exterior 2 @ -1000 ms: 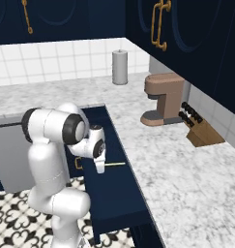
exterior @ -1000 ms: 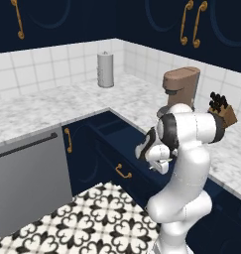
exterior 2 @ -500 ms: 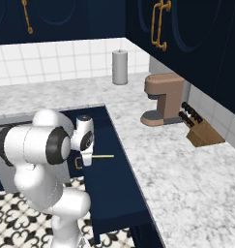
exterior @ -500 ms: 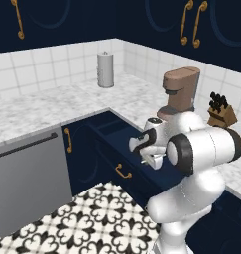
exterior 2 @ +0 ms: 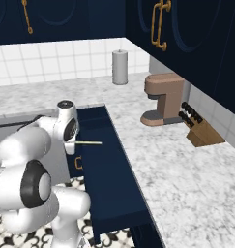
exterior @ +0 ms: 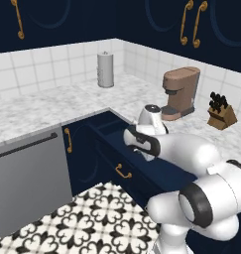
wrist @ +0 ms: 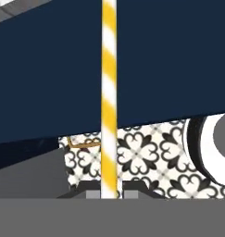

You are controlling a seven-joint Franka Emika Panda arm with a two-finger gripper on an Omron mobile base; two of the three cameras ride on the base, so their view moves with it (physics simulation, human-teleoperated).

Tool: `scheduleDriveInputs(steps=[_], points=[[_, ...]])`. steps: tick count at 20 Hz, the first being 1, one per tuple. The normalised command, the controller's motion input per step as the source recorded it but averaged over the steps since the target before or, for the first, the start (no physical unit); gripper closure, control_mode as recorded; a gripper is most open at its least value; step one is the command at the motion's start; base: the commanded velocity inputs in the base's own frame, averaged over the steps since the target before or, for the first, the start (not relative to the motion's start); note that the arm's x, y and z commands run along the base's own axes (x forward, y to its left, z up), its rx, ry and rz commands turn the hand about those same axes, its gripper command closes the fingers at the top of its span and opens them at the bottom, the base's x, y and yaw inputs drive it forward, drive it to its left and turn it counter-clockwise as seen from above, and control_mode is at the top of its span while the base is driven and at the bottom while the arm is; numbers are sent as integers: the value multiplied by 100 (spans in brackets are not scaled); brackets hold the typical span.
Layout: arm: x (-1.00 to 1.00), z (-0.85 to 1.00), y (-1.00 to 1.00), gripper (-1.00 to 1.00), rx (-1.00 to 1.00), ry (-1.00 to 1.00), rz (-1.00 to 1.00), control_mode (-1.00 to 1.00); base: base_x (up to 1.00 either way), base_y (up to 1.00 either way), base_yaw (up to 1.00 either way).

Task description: Take a straw from the drawer in front and place it inside the glass cup on the dining counter.

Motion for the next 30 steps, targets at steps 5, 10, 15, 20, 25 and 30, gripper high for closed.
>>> scheduleDriveInputs(steps=[5,10,15,20,25,30], points=[[-31,99,58,100,4,-7,-6,-100,0,0,0],[-23,100,33,100,3,-7,-7,-100,0,0,0],[-30,100,16,100,4,-2,-8,-100,0,0,0],[-68,31,7,100,21,-7,-27,-100,0,0,0],[-56,0,7,100,21,-11,-26,-100,0,0,0],[-6,-1,0,100,0,-1,0,-100,0,0,0]])
